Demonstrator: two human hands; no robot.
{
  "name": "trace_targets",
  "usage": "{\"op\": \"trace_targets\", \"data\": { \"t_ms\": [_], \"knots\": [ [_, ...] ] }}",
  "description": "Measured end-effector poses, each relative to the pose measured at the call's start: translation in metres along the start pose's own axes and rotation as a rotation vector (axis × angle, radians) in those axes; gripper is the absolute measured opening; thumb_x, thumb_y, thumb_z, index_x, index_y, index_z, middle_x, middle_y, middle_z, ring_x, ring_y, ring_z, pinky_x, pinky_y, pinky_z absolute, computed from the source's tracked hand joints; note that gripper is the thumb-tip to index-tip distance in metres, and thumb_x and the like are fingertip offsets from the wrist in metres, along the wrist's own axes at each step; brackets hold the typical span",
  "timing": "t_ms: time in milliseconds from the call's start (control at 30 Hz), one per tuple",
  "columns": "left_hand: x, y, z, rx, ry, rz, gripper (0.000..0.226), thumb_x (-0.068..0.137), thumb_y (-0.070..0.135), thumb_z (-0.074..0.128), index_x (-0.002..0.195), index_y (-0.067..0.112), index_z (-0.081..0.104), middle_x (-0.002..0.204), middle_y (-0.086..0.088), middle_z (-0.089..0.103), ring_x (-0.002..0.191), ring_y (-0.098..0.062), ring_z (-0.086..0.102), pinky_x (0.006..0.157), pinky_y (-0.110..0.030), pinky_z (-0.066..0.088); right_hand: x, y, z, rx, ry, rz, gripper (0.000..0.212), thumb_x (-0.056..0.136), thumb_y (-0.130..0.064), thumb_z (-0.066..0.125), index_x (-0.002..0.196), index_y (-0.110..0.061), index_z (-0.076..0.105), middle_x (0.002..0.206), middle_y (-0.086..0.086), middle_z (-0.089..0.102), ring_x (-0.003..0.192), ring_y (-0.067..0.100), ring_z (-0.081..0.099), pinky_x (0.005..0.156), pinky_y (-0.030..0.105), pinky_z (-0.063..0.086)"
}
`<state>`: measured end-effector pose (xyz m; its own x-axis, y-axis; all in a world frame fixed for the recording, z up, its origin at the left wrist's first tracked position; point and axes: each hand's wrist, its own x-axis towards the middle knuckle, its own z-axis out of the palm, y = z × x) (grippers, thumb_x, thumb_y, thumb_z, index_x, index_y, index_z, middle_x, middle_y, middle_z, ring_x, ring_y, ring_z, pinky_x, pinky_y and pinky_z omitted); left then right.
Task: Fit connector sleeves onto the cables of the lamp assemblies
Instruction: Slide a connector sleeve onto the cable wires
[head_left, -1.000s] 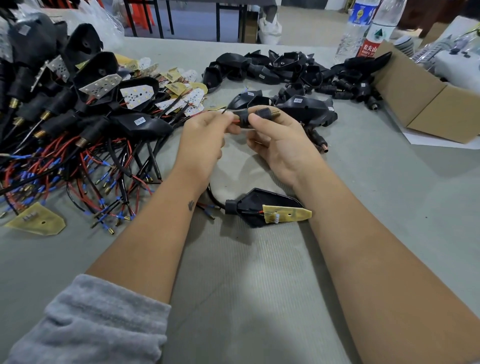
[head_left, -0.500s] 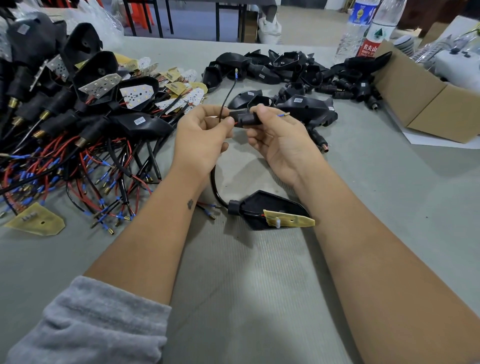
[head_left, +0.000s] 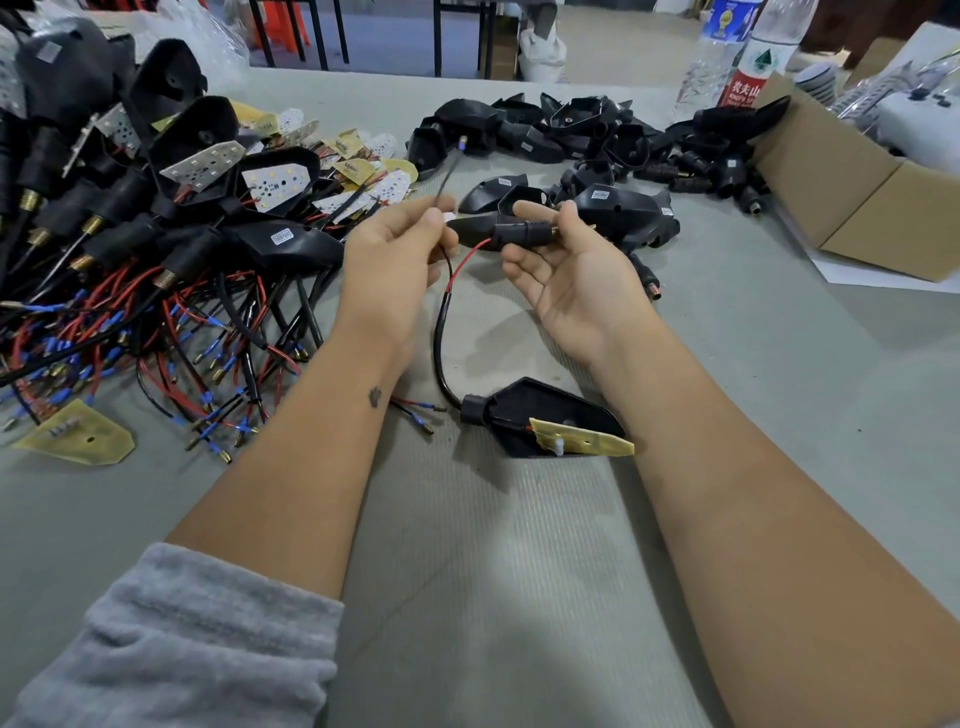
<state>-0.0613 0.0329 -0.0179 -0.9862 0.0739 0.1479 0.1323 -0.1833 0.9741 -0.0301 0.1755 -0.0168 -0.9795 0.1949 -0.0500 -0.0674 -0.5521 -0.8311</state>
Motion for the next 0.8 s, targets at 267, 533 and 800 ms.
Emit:
{"op": "trace_targets", "data": {
  "t_ms": [267, 533, 800],
  "knots": [
    [0.004, 0.008, -0.009, -0.344, 0.087, 0.026, 0.024, 0.105, 0.02, 0.041, 0.103, 0.016, 0.065, 0.052, 0.007, 0.056, 0.059, -0.007, 0.059, 0.056, -0.016, 0.041, 0.005, -0.002, -0.008, 0.171, 0.096, 0.012, 0.042, 0.107, -0.028, 0.032, 0.094, -0.005, 0.065, 0.08, 0.01, 0.067, 0.06, 0.013, 0.064, 0.063, 0.023, 0.057],
    [0.004, 0.01, -0.012, -0.379, 0.134, -0.11, 0.039, 0.105, 0.046, 0.018, 0.1, 0.026, 0.052, 0.054, 0.004, 0.036, 0.045, -0.009, 0.027, 0.044, -0.019, 0.013, 0.008, 0.0, -0.009, 0.216, 0.155, -0.012, 0.042, 0.107, -0.028, 0.032, 0.092, -0.006, 0.064, 0.081, 0.011, 0.068, 0.065, 0.016, 0.066, 0.07, 0.027, 0.058],
    [0.001, 0.003, -0.001, 0.123, 0.033, -0.006, 0.023, 0.091, 0.013, 0.037, 0.075, 0.02, 0.051, 0.046, 0.01, 0.035, 0.041, -0.007, 0.026, 0.039, -0.019, 0.021, 0.006, -0.001, -0.008, 0.113, 0.117, -0.014, 0.04, 0.107, -0.026, 0.033, 0.092, -0.005, 0.064, 0.082, 0.011, 0.067, 0.064, 0.016, 0.066, 0.066, 0.025, 0.059]
  ]
}}
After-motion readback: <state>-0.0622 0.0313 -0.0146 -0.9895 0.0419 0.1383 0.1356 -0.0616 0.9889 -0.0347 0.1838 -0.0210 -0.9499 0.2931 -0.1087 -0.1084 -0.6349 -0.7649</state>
